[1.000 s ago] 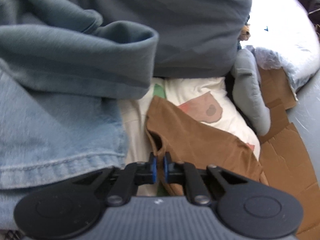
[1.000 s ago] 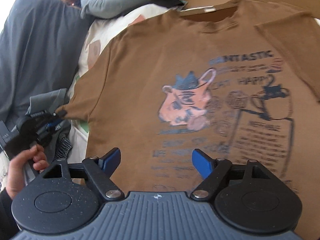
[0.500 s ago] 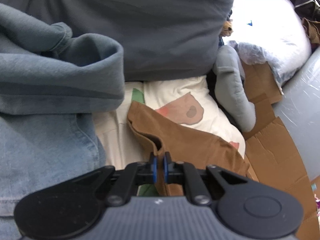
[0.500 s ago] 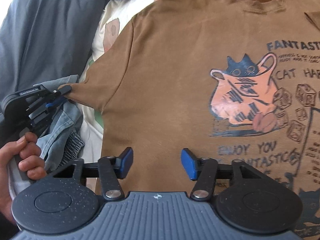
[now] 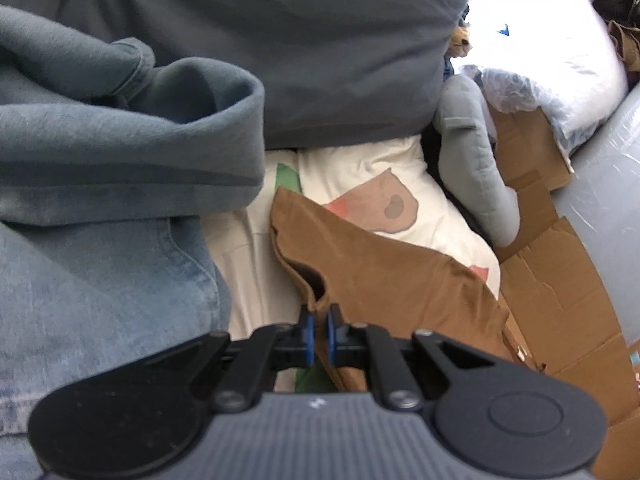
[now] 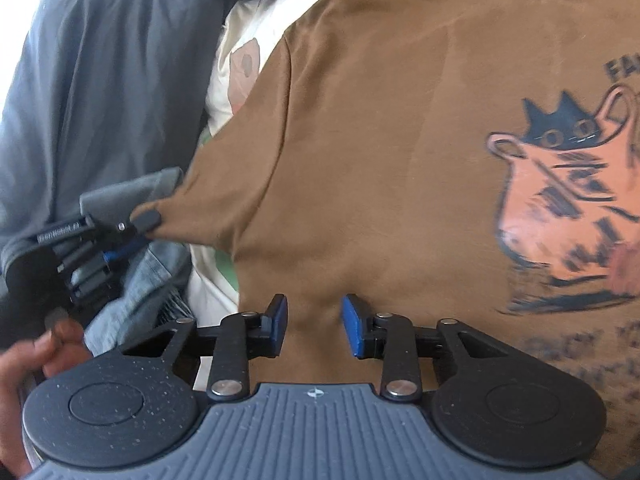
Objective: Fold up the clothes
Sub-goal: 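Pinch the unfolded sleeve with the left tool while the right tool pins the shirt body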
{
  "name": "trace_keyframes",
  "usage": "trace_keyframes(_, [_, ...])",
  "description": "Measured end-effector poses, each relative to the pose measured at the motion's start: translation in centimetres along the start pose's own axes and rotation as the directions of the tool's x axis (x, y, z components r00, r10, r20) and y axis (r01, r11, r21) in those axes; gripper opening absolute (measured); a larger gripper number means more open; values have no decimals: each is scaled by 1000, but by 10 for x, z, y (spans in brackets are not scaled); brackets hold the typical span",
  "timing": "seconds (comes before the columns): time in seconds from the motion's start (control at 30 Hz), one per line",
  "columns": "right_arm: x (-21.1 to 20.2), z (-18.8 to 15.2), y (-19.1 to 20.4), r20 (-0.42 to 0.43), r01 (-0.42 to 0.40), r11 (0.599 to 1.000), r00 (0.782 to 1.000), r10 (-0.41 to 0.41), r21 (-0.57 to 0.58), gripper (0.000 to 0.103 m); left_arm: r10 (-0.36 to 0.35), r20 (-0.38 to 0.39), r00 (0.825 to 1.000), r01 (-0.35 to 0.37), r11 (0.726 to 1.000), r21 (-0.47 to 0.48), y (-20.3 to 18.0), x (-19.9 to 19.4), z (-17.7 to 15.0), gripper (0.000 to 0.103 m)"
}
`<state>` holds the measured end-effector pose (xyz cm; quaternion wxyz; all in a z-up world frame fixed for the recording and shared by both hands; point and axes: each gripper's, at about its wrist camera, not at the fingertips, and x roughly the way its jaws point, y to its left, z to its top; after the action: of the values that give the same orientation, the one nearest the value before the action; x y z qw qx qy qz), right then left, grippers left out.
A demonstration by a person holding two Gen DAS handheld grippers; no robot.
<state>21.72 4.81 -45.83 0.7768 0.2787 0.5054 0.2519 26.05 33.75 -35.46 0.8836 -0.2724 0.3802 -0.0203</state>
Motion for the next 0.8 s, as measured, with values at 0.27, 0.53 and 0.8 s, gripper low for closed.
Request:
trace_keyframes(0.27, [31, 13, 7, -2, -76, 994, 997, 76, 80, 15, -12, -15, 1000, 13, 999, 48, -9, -1, 4, 6])
trace_keyframes(0.53, [47, 18, 13, -13, -99, 987, 995, 102, 128, 8, -81, -33, 996, 83, 993, 82, -28, -6, -1, 6])
trace_keyframes(0.8, [52, 11, 8, 14, -106, 980, 994, 105, 170, 10, -158, -93, 983, 170, 977, 131, -54, -5, -16, 6])
